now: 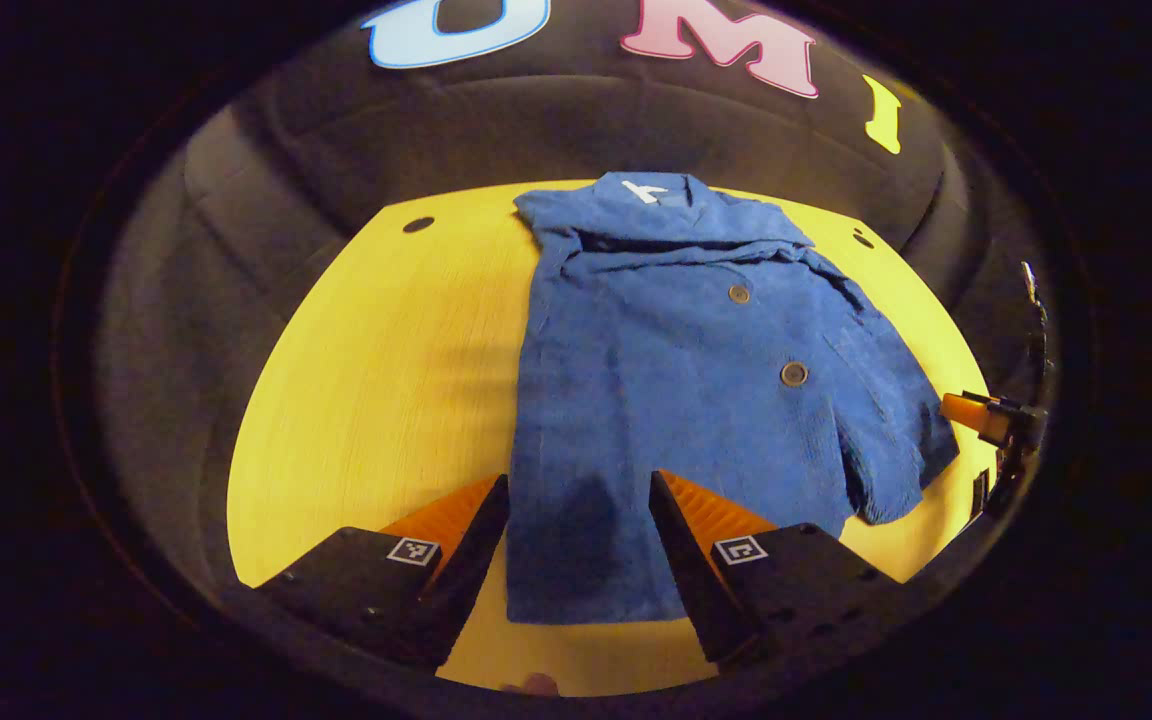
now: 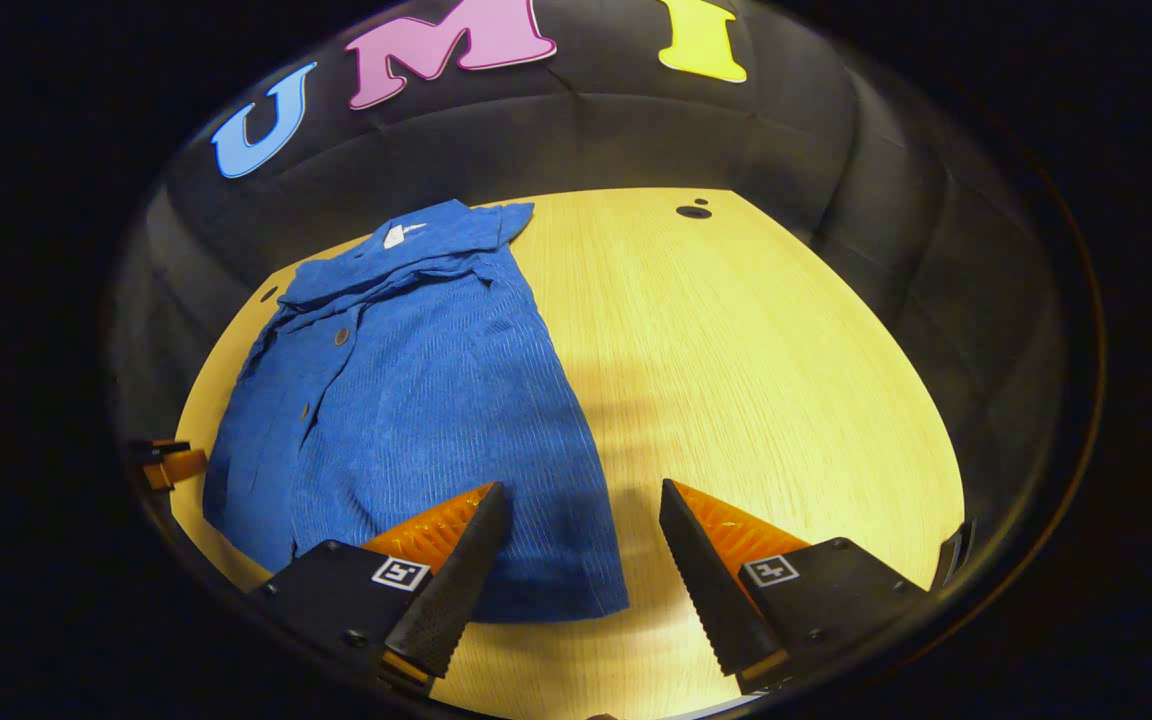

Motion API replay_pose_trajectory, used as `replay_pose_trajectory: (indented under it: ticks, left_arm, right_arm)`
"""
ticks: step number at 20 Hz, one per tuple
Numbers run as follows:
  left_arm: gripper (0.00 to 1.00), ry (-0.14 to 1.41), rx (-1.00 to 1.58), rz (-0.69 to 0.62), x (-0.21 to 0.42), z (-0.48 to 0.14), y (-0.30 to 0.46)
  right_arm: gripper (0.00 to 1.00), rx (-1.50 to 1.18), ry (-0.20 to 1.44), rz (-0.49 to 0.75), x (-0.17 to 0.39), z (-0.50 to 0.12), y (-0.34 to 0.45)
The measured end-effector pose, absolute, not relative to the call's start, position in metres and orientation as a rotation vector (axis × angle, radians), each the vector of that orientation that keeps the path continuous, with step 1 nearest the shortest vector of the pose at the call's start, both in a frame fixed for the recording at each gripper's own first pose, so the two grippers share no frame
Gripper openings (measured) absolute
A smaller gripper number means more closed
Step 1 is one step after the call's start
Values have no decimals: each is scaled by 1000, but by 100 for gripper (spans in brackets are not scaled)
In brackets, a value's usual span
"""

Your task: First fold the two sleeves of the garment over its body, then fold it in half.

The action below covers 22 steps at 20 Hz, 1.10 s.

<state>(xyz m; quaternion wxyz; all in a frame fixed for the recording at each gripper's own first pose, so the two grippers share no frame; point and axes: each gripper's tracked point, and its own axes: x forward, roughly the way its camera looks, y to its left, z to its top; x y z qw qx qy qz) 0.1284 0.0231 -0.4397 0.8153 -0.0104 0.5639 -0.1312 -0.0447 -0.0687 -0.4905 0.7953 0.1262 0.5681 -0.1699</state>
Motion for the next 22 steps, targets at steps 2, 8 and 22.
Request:
replay_pose_trajectory:
  ticks: [2, 8, 22]
  left_arm:
    - [83, 1269, -49, -262, 107, -453, 33]
    - [83, 1321, -61, -231, 87, -466, 35]
    - [6, 1273, -18, -300, 76, -454, -34]
  right_arm:
    - [98, 309, 1253, -361, -50, -494, -60]
    - [98, 264, 1339, -317, -71, -504, -43]
    - [1, 315, 1401, -240, -62, -508, -30]
